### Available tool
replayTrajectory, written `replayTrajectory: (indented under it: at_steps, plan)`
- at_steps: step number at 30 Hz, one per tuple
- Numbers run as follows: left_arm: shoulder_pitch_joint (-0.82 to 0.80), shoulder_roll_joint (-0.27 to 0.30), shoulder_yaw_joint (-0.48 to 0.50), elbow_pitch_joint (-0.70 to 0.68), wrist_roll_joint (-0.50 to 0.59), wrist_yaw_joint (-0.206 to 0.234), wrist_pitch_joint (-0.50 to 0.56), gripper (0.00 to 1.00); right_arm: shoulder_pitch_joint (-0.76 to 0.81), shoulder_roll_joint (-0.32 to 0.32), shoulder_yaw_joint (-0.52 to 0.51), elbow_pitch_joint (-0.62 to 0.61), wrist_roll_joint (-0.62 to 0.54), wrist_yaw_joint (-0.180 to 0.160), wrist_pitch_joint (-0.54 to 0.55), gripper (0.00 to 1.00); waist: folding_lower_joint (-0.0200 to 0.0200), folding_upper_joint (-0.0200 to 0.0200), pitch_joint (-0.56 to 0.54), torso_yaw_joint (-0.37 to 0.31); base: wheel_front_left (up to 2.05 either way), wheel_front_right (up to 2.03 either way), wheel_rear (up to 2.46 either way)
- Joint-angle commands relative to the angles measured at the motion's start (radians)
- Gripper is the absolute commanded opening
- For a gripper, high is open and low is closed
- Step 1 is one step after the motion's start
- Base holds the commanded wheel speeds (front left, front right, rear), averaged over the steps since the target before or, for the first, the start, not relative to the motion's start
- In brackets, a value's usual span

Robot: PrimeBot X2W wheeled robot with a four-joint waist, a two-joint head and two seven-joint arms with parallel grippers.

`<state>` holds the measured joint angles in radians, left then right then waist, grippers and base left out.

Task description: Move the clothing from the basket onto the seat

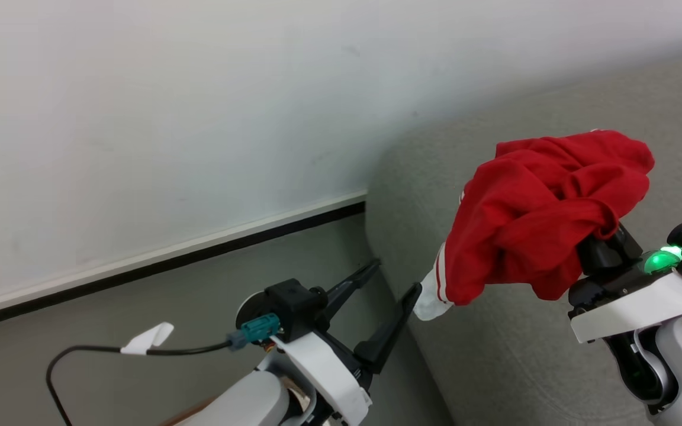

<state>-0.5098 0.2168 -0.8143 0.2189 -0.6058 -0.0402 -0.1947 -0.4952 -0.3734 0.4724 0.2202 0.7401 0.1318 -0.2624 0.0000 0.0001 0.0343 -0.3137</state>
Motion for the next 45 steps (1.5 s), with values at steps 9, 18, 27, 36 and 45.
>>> replayTrajectory:
  at_steps: [9, 18, 27, 36, 45]
  plan:
    - [-0.028, 0.021, -0.027, 0.012, 0.045, -0.005, 0.003, 1.0, 0.057, 0.003, -0.077, -0.078, -0.04, -0.002, -0.003, 0.0, 0.0, -0.0001, 0.071, -0.139, 0.0, 0.0, 0.0]
    - [-0.051, 0.024, -0.043, 0.011, 0.058, -0.009, 0.009, 1.0, 0.076, 0.012, -0.126, -0.105, -0.023, -0.002, -0.003, 0.0, 0.0, -0.0001, 0.11, -0.147, 0.0, 0.0, 0.0]
    - [-0.101, 0.05, -0.028, -0.03, 0.072, 0.007, 0.034, 1.0, -0.048, -0.057, -0.191, -0.067, 0.06, -0.002, -0.003, 0.0, 0.0, -0.0001, 0.234, -0.069, 0.0, 0.0, 0.0]
    - [-0.183, 0.083, -0.008, -0.098, 0.094, 0.024, 0.078, 1.0, -0.242, -0.177, -0.233, 0.073, 0.105, -0.002, -0.003, 0.0, 0.0, -0.0001, 0.428, 0.052, 0.0, 0.0, 0.0]
    - [-0.253, 0.085, 0.011, -0.133, 0.117, 0.04, 0.082, 1.0, -0.398, -0.292, -0.256, 0.277, 0.091, -0.002, -0.002, 0.0, 0.0, -0.0001, 0.573, 0.151, 0.0, 0.0, 0.0]
